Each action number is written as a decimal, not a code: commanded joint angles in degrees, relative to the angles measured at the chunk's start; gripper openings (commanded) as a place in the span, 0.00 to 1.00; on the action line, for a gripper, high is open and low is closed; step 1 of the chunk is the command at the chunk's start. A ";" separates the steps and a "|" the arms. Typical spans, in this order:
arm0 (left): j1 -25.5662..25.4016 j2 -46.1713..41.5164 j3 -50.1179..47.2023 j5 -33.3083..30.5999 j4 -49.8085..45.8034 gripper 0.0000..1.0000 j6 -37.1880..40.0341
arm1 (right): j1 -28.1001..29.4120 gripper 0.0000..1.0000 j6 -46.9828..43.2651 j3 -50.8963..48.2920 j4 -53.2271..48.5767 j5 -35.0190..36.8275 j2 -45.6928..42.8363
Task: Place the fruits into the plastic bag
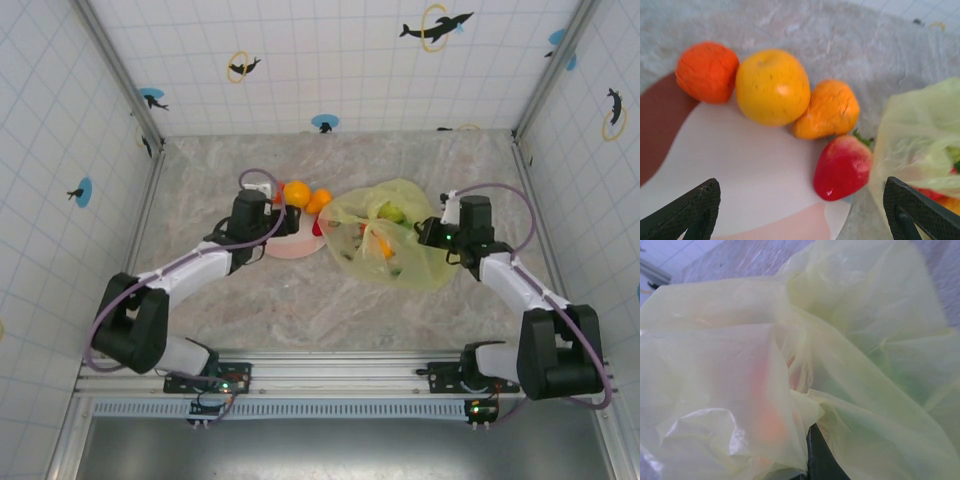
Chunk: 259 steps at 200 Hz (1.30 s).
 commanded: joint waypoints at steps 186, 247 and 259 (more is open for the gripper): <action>-8.62 23.94 14.38 3.01 -1.63 0.86 17.04 | -9.74 0.00 -0.56 0.13 -1.80 -2.10 -4.84; -8.63 29.81 21.44 3.11 -3.20 0.80 18.13 | -9.75 0.00 -0.40 -0.61 -1.26 -2.46 -4.61; -8.67 30.56 22.35 3.20 -3.38 0.79 18.14 | -9.75 0.00 -0.40 -0.81 -1.04 -2.46 -4.55</action>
